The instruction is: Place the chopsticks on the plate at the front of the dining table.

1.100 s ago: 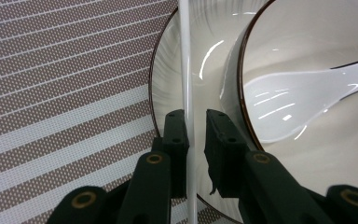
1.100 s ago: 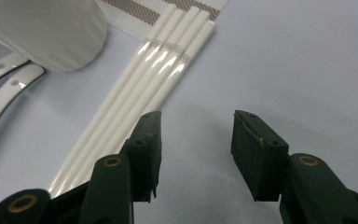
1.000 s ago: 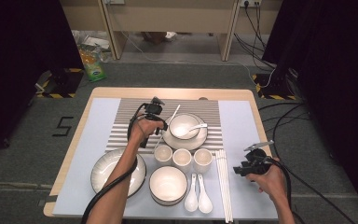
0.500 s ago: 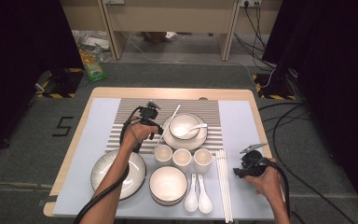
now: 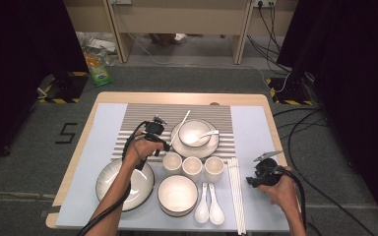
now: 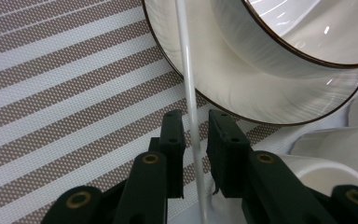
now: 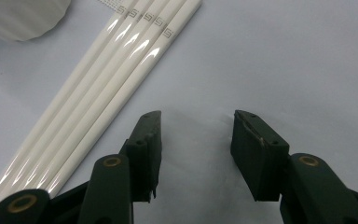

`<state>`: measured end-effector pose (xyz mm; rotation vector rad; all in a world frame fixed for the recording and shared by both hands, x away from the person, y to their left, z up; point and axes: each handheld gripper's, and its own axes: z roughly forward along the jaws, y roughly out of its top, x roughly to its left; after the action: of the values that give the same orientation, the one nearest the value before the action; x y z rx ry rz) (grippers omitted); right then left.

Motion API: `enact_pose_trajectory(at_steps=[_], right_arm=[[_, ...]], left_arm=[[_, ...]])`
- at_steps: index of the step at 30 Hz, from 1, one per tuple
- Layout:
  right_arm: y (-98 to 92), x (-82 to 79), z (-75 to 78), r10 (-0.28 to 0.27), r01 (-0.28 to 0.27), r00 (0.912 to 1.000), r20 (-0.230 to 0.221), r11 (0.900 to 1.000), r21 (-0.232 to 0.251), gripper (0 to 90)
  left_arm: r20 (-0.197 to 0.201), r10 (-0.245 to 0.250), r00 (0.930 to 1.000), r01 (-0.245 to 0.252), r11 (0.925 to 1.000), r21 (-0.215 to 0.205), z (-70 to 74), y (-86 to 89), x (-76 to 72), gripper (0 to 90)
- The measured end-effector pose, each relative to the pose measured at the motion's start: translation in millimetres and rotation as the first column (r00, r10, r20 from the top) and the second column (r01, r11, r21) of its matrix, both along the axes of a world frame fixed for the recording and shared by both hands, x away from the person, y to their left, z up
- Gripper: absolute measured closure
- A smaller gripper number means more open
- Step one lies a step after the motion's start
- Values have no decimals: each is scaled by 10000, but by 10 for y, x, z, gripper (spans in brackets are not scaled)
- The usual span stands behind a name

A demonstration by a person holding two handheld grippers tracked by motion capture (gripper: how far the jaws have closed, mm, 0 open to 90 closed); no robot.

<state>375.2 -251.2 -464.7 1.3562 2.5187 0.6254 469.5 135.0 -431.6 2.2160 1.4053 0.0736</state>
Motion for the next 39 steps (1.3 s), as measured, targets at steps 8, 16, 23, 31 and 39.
enact_pose_trajectory(at_steps=[8,16,23,31,39], right_arm=[[1,-1,-1,-4,4,10000,13,10000,-4,525],[-9,-5,-3,4,-4,10000,28,10000,73,525],[-7,-2,-3,22,-23,10000,27,10000,68,525],[-11,2,-3,23,-23,10000,-2,10000,92,525],[-2,6,3,-12,13,10000,-92,10000,63,524]], left_arm=[[-235,39,9997,-39,10000,25,-51,-41,-13,838],[-241,198,9995,-188,9991,382,-14,-184,32,854],[-249,145,9996,-128,9976,680,-7,-281,70,847],[-70,-31,10000,38,9950,998,8,-352,90,831],[100,-170,9998,159,9952,965,37,-418,115,806]])
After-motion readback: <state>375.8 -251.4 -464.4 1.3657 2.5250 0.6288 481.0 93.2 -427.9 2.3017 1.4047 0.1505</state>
